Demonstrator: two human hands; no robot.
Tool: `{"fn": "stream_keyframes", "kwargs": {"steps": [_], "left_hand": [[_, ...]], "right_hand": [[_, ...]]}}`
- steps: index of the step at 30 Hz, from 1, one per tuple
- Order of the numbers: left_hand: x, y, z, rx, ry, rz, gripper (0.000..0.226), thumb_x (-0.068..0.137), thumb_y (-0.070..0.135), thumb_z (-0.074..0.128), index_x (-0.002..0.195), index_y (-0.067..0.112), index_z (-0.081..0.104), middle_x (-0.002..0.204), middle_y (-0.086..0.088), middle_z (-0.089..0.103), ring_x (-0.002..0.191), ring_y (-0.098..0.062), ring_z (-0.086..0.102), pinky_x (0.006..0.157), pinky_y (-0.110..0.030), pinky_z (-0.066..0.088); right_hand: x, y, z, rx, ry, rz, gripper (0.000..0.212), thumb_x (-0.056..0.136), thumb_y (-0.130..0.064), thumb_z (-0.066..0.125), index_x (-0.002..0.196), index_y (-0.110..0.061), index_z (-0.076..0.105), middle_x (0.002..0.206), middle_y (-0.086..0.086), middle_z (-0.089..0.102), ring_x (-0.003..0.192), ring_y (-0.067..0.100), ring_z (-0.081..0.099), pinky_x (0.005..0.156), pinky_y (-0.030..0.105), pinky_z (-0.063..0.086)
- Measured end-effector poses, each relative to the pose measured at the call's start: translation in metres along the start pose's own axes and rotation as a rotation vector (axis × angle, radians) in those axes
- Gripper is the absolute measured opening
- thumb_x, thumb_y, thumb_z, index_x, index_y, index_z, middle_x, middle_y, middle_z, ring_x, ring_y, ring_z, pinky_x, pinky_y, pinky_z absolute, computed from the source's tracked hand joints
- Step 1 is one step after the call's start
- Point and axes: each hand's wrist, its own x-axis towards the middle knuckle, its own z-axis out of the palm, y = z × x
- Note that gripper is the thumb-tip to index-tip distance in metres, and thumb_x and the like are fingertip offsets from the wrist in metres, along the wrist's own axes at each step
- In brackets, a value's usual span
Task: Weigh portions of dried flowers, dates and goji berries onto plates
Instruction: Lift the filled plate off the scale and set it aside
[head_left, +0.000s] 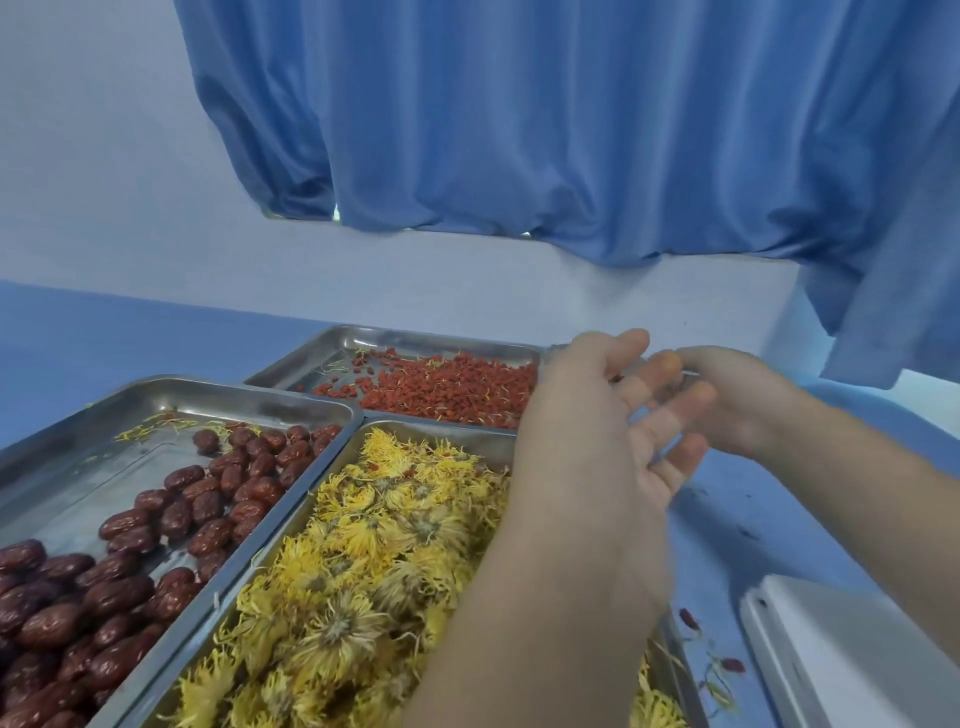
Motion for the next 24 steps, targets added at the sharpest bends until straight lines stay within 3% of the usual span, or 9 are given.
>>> {"fn": "stream_keyframes", "kwargs": {"steps": [4,9,12,15,16,18,20,22,24], "left_hand": [[-0.008,-0.020,0.018,0.149,-0.100,-0.008,0.023,0.098,0.032,0.045,0.105,0.018,0.062,0.101,0.000,0.069,0.088,-0.014,0.067,0.084,-0.034,0.050],[-0.021,-0.044,0.042,0.306,-0.027,-0.099,0.016,0.093,0.026,0.055,0.099,0.019,0.067,0.095,0.000,0.075,0.078,-0.019,0.069,0.062,-0.026,0.045],[-0.023,-0.056,0.047,0.502,0.026,-0.099,0.012,0.094,0.024,0.056,0.098,0.019,0.066,0.091,0.001,0.072,0.076,-0.018,0.067,0.062,-0.026,0.045],[-0.024,-0.070,0.045,0.869,0.038,0.029,0.014,0.094,0.026,0.055,0.088,0.027,0.068,0.093,0.009,0.071,0.075,-0.007,0.067,0.066,-0.025,0.047],[-0.024,-0.072,0.045,0.918,0.029,0.063,0.017,0.094,0.026,0.055,0.085,0.029,0.069,0.092,0.011,0.071,0.075,-0.005,0.068,0.066,-0.025,0.048],[-0.026,-0.074,0.045,0.986,0.026,0.119,0.020,0.093,0.027,0.053,0.083,0.032,0.070,0.092,0.014,0.070,0.074,0.001,0.067,0.067,-0.025,0.050],[-0.028,-0.073,0.043,1.039,0.055,0.158,0.021,0.093,0.029,0.052,0.083,0.034,0.070,0.092,0.014,0.070,0.075,0.002,0.066,0.070,-0.028,0.052],[-0.031,-0.073,0.040,1.045,0.103,0.172,0.023,0.094,0.028,0.052,0.082,0.033,0.071,0.090,0.014,0.070,0.077,-0.001,0.067,0.076,-0.035,0.053],[-0.034,-0.074,0.034,1.039,0.145,0.177,0.024,0.095,0.025,0.052,0.081,0.030,0.072,0.087,0.015,0.071,0.075,-0.002,0.068,0.082,-0.039,0.053]], "right_hand": [[-0.075,0.005,-0.041,-0.060,0.026,-0.048,0.023,0.092,-0.010,0.052,0.115,-0.011,0.057,0.085,0.007,0.057,0.070,0.019,0.056,0.067,0.029,0.045],[-0.159,0.020,-0.095,-0.229,0.204,-0.207,0.016,0.092,-0.003,0.054,0.103,-0.008,0.064,0.078,0.010,0.064,0.060,0.022,0.061,0.063,0.032,0.050],[-0.196,0.029,-0.131,-0.459,0.378,-0.388,0.019,0.091,-0.005,0.057,0.089,-0.019,0.070,0.073,0.002,0.067,0.061,0.015,0.062,0.064,0.026,0.053],[-0.217,0.046,-0.163,-0.923,0.683,-0.480,0.016,0.086,-0.015,0.059,0.083,-0.028,0.068,0.079,-0.012,0.069,0.077,0.005,0.062,0.071,0.027,0.046],[-0.221,0.051,-0.171,-1.083,0.740,-0.495,0.016,0.085,-0.014,0.061,0.087,-0.028,0.068,0.085,-0.013,0.069,0.085,0.010,0.061,0.075,0.030,0.045],[-0.223,0.057,-0.186,-1.270,0.707,-0.474,0.012,0.085,-0.013,0.063,0.095,-0.018,0.070,0.097,-0.005,0.067,0.097,0.021,0.059,0.085,0.037,0.044],[-0.225,0.060,-0.194,-1.334,0.613,-0.332,0.014,0.087,-0.029,0.060,0.088,-0.018,0.067,0.096,-0.006,0.063,0.097,0.023,0.057,0.086,0.039,0.045],[-0.225,0.062,-0.200,-1.435,0.552,-0.171,0.022,0.087,-0.045,0.053,0.079,-0.025,0.058,0.092,-0.004,0.060,0.091,0.024,0.056,0.078,0.036,0.047],[-0.225,0.062,-0.202,-1.487,0.580,-0.149,0.028,0.087,-0.045,0.056,0.068,-0.028,0.044,0.082,-0.005,0.055,0.081,0.022,0.053,0.062,0.028,0.041]]}}
